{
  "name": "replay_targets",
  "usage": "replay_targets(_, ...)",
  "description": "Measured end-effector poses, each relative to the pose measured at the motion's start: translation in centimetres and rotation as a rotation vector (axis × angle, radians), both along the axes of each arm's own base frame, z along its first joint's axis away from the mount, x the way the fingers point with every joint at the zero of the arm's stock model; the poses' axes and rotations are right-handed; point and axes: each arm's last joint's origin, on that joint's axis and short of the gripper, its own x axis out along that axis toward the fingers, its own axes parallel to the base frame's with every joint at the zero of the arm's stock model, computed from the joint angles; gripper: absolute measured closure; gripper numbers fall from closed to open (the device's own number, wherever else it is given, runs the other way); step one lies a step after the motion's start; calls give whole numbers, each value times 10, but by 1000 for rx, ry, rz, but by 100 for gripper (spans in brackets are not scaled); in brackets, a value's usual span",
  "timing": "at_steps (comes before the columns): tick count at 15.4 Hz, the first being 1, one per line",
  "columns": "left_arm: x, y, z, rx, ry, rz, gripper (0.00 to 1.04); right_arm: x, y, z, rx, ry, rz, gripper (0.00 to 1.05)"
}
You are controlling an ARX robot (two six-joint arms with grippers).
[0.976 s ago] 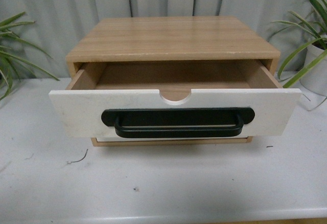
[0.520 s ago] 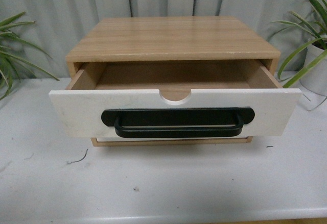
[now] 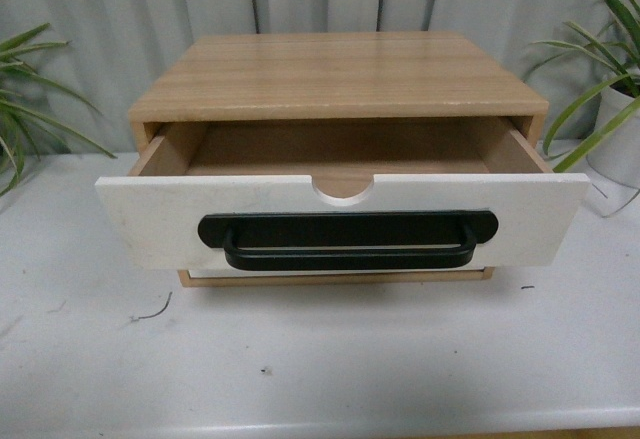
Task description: Close drawer sideways
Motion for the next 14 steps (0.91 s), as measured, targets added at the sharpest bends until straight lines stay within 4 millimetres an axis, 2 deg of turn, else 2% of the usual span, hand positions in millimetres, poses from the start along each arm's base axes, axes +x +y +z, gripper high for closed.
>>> replay_targets(1,0,0,-1,-11,25,11,7,0,0,0,0,0,0,6)
replay_targets(3,3,-6,3,-96,294,184,7,2,-1,-4,87,129,-25,6)
replay_targets(4,9,-6,14,-179,268,281,7,8,-2,-1,163,160,-37,6)
replay_targets(5,14,-2,30,-239,190,338,7,15,-3,9,200,117,-38,6)
replay_targets(7,29,-1,57,-271,101,297,7,29,-5,32,189,52,-13,6)
replay_targets(8,38,-1,63,-259,97,266,7,39,-6,44,165,29,-5,6)
replay_targets(11,88,-3,103,-135,75,121,7,87,-12,91,-22,-47,4,6)
replay_targets(14,129,-17,128,51,92,-7,7,128,-3,115,-257,-59,91,6)
